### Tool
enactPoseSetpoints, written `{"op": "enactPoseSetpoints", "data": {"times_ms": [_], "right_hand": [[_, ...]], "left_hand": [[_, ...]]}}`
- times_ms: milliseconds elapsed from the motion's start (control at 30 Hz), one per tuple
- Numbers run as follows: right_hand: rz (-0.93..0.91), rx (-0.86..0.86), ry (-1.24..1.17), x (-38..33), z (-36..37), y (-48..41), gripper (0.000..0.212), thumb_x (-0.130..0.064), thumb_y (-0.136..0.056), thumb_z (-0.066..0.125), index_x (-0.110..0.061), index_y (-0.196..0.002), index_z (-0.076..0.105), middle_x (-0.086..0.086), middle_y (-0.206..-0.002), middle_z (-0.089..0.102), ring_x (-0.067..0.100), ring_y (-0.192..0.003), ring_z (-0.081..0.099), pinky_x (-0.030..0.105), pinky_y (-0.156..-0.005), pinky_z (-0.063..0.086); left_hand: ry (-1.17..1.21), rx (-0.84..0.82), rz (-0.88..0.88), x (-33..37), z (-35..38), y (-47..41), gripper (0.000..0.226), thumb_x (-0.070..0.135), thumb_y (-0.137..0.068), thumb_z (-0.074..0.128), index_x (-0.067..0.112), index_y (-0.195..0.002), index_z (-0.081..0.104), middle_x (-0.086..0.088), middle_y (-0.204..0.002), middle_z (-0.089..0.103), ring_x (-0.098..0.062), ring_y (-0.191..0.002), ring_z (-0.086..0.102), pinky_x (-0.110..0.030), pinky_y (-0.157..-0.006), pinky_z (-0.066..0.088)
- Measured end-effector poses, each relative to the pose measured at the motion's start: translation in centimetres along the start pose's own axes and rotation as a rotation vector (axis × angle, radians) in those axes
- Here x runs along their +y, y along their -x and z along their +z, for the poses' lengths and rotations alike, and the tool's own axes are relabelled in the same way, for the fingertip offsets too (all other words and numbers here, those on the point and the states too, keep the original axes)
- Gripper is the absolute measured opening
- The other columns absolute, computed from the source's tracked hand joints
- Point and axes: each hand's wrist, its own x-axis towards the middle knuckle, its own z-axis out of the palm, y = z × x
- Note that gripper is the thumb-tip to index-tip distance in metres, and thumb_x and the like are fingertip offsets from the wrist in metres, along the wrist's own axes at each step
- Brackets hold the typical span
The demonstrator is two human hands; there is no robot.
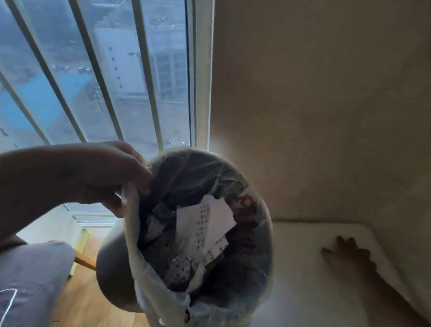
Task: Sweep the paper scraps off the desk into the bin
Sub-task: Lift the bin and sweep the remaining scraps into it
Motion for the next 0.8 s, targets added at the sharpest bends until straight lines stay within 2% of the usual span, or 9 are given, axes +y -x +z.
{"op": "enactPoseSetpoints", "data": {"times_ms": [67, 167, 267, 367, 433, 533, 600, 667, 800], "right_hand": [[-0.022, -0.026, 0.032, -0.5, -0.2, 1.0, 0.079, -0.067, -0.086, 0.041, -0.025, -0.150, 0.023, 0.005, -0.162, 0.017, 0.037, -0.140, 0.030, 0.050, -0.109, 0.032], [-0.090, 0.003, 0.079, -0.5, 0.7, 1.9, 0.077, -0.063, -0.092, 0.035, -0.022, -0.154, 0.016, 0.005, -0.165, 0.008, 0.030, -0.149, 0.018, 0.048, -0.116, 0.021], [-0.160, 0.000, 0.097, -1.1, 2.1, 3.6, 0.072, -0.056, -0.097, 0.030, -0.017, -0.155, 0.012, 0.005, -0.166, 0.004, 0.026, -0.151, 0.008, 0.047, -0.119, 0.012], [-0.241, 0.025, 0.096, -2.0, 3.7, 5.7, 0.064, -0.046, -0.101, 0.026, -0.015, -0.155, 0.009, 0.005, -0.166, 0.002, 0.024, -0.152, 0.005, 0.047, -0.120, 0.010], [-0.293, 0.064, 0.074, -2.7, 4.9, 7.4, 0.060, -0.039, -0.102, 0.025, -0.015, -0.155, 0.010, 0.005, -0.166, 0.003, 0.023, -0.152, 0.005, 0.046, -0.121, 0.010], [-0.379, 0.096, 0.075, -4.6, 6.8, 10.1, 0.057, -0.033, -0.102, 0.025, -0.015, -0.155, 0.012, 0.005, -0.166, 0.005, 0.023, -0.152, 0.007, 0.045, -0.120, 0.011], [-0.408, 0.095, 0.034, -6.2, 8.1, 12.0, 0.057, -0.034, -0.102, 0.025, -0.018, -0.155, 0.012, 0.002, -0.166, 0.005, 0.021, -0.152, 0.006, 0.045, -0.121, 0.010], [-0.407, 0.085, -0.017, -7.9, 9.2, 13.7, 0.058, -0.036, -0.101, 0.027, -0.020, -0.155, 0.012, 0.000, -0.166, 0.003, 0.019, -0.152, 0.004, 0.045, -0.121, 0.008], [-0.391, 0.067, -0.023, -10.7, 10.8, 16.5, 0.062, -0.039, -0.098, 0.028, -0.020, -0.155, 0.013, -0.001, -0.166, 0.003, 0.019, -0.152, 0.004, 0.046, -0.120, 0.010]], "left_hand": [[-0.003, -0.033, -0.002, -0.1, 0.1, -0.5, 0.025, -0.008, -0.054, 0.070, -0.009, -0.078, 0.062, -0.020, -0.059, 0.058, -0.023, -0.042, 0.062, -0.029, -0.041, 0.051], [0.010, -0.036, -0.005, -0.2, 0.0, -0.8, 0.008, -0.005, -0.068, 0.066, -0.011, -0.074, 0.067, -0.019, -0.059, 0.060, -0.023, -0.046, 0.063, -0.030, -0.043, 0.050], [-0.002, -0.031, -0.009, -0.5, -0.5, -1.2, 0.024, -0.001, -0.061, 0.068, -0.018, -0.079, 0.065, -0.020, -0.061, 0.058, -0.026, -0.047, 0.061, -0.031, -0.045, 0.047], [-0.007, -0.035, -0.020, -0.8, -1.0, -1.2, 0.031, -0.005, -0.048, 0.075, -0.017, -0.075, 0.066, -0.020, -0.058, 0.058, -0.025, -0.044, 0.061, -0.030, -0.040, 0.048], [-0.007, -0.026, -0.029, -1.4, -1.6, -1.4, 0.033, -0.003, -0.051, 0.073, -0.019, -0.079, 0.063, -0.020, -0.061, 0.061, -0.027, -0.047, 0.063, -0.033, -0.043, 0.052], [0.020, -0.002, -0.041, -2.6, -2.9, -1.5, 0.057, 0.004, -0.038, 0.080, -0.020, -0.086, 0.061, -0.023, -0.065, 0.064, -0.031, -0.051, 0.065, -0.037, -0.048, 0.055], [0.035, -0.019, -0.031, -3.5, -3.6, -1.6, 0.066, 0.011, -0.022, 0.088, -0.015, -0.080, 0.068, -0.022, -0.063, 0.065, -0.032, -0.051, 0.066, -0.037, -0.047, 0.055], [0.059, -0.045, -0.019, -4.5, -4.2, -1.6, 0.064, 0.020, -0.007, 0.093, -0.004, -0.063, 0.073, -0.020, -0.056, 0.065, -0.030, -0.046, 0.065, -0.035, -0.041, 0.052], [0.090, -0.059, -0.002, -7.3, -6.2, -1.7, 0.055, 0.020, -0.008, 0.091, 0.001, -0.056, 0.070, -0.018, -0.052, 0.059, -0.029, -0.042, 0.060, -0.033, -0.040, 0.048]]}}
